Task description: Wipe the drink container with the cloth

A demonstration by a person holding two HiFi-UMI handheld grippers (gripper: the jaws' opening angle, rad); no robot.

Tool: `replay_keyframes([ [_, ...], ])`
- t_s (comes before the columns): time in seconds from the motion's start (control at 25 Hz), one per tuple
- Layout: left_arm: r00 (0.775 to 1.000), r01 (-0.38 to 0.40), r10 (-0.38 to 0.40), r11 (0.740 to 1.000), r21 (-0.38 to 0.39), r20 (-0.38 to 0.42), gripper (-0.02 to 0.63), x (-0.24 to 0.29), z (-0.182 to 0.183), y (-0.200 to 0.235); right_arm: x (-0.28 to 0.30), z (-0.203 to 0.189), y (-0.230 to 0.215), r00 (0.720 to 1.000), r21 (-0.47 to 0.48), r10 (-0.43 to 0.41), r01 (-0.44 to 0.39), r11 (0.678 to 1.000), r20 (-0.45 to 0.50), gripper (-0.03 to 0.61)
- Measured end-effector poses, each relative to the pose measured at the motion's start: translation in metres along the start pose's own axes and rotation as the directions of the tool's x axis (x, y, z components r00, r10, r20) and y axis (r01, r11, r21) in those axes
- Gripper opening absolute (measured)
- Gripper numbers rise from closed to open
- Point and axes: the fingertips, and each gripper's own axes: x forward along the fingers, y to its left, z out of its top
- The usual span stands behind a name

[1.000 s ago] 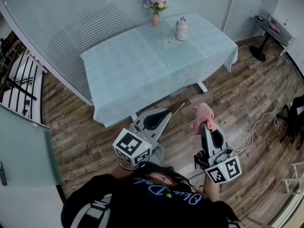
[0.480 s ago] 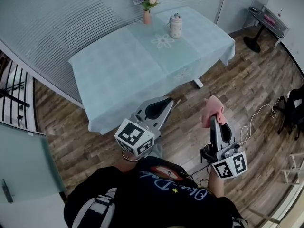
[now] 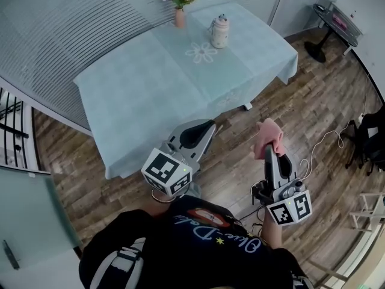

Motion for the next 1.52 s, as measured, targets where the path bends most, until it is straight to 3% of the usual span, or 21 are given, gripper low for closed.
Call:
replay_keyframes([
  [0.6,1.0,-0.023,0.023,0.999,0.035,0.006,0.006,0.011,0.02,0.108,0.117,-0.025,0.007,0.999,0.013,0.034,-0.034,0.999,-0.022,0.026],
  [0.96,0.999,-0.035,0.035,0.999,0.022,0.0,0.005,0.034,0.014,0.14,0.157,-0.037,-0.013,0.997,0.015,0.052,-0.051,0.999,-0.061,0.026],
  [1.2,0.99,-0.139,0.14,0.989,0.057,-0.005,0.006,0.072,0.019,0.163,0.202,-0.033,-0.065,0.989,0.061,0.142,-0.139,0.988,-0.045,0.026],
  [1.52,0.954,-0.3,0.299,0.948,0.104,0.027,0.005,0.133,0.04,0.197,0.277,-0.018,-0.128,0.954,0.102,0.299,-0.294,0.951,-0.037,0.026],
])
